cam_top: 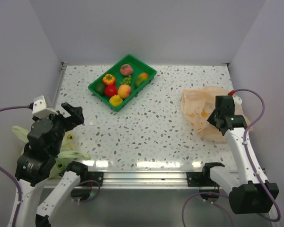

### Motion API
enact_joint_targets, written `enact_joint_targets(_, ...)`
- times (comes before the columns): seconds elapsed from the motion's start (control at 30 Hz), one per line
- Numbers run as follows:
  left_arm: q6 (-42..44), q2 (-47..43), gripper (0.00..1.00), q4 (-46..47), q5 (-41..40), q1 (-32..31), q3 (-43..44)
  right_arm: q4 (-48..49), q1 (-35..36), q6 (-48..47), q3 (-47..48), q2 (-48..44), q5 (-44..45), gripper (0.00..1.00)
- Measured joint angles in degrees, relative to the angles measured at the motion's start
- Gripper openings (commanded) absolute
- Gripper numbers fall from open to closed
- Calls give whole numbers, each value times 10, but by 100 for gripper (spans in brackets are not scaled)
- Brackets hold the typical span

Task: Untie the knot of the plastic bag and take out the fruit

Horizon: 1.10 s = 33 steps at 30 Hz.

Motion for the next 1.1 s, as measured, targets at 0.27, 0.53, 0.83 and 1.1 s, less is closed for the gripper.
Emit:
enact_joint_targets(0.27, 2, -47, 100, -47, -47, 0, 20, -43, -3, 8, -3, -62, -30, 99)
enact_joint_targets(0.53, 26, -80, 100, -60, -45, 0, 39, -92, 3, -41, 147, -157, -42, 99)
enact_joint_targets(0.83, 41, -169, 100, -61, -54, 0, 43, -88, 40, -134, 199, -335, -47, 99)
enact_joint_targets(1.1, 39, -221, 100, -55, -84, 0, 42, -50, 40, -164, 116, -480, -56, 99)
